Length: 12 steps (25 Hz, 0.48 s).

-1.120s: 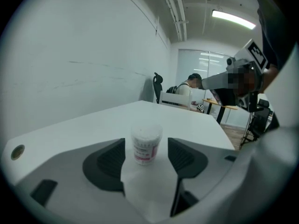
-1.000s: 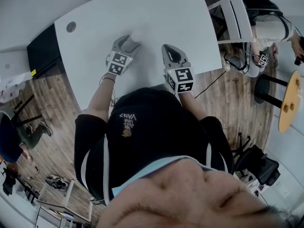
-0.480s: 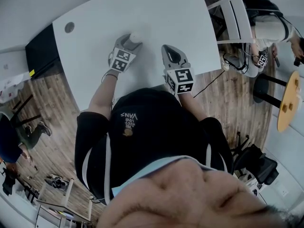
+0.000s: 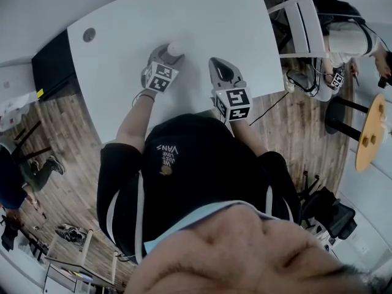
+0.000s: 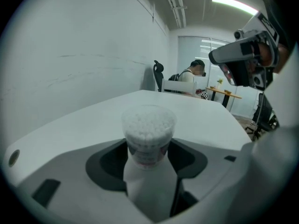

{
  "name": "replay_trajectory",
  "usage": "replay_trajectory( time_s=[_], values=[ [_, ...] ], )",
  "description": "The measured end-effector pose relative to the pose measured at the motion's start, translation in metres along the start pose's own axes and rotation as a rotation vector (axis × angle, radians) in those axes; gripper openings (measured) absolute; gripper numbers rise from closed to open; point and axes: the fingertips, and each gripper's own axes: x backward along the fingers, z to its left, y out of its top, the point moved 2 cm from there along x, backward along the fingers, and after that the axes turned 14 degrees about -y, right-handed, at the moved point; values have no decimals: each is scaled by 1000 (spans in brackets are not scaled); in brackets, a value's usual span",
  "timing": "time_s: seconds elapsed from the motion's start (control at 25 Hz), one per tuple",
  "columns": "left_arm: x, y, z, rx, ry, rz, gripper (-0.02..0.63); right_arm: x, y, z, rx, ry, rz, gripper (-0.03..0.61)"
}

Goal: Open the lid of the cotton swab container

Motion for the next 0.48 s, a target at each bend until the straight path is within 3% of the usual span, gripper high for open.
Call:
replay_trajectory(
  time_s=[0.48],
  values=[
    [6, 7, -3, 23, -14, -13, 262, 1, 5, 9, 17, 42, -14, 14]
  ],
)
